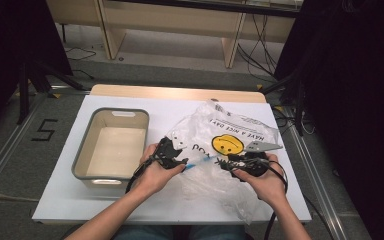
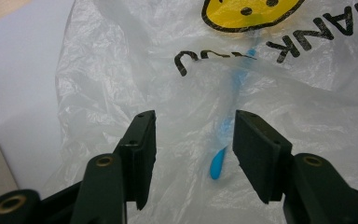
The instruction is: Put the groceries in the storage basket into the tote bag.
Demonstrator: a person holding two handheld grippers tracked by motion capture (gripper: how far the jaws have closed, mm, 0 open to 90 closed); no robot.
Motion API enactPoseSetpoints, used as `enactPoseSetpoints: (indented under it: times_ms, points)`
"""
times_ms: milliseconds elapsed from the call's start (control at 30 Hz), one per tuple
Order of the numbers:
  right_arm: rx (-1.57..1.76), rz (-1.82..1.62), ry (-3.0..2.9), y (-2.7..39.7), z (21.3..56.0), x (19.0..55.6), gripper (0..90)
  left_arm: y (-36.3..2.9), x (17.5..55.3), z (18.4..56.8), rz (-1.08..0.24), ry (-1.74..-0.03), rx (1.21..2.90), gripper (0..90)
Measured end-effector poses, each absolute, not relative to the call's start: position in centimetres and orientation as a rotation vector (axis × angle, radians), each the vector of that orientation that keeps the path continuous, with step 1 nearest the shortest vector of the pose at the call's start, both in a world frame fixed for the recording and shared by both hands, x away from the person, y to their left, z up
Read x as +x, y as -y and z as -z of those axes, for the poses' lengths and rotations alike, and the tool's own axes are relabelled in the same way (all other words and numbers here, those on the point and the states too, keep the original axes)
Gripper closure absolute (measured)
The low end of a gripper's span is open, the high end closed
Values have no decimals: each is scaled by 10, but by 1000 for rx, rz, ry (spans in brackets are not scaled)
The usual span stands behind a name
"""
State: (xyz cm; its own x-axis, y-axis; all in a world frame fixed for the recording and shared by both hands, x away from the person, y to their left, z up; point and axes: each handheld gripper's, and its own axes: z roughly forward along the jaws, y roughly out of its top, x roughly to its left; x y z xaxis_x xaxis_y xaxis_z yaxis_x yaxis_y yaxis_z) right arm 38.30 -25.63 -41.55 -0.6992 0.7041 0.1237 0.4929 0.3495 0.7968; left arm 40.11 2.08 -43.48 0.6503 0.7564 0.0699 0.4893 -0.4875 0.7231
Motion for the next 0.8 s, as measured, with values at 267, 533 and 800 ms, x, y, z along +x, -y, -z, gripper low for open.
enactPoseSetpoints:
  times_ms: [267,533,800]
  points:
    - [1232,-1144,-2276,291,419,378,520,-25,397,435,-496,-978,2158,474]
    - [1270,-1064,-2302,298,429,370,512,-30,394,435,-481,-1008,2141,422]
    - [1286,-1049,-2292,301,431,361,508,-36,393,433,-473,-1023,2125,397]
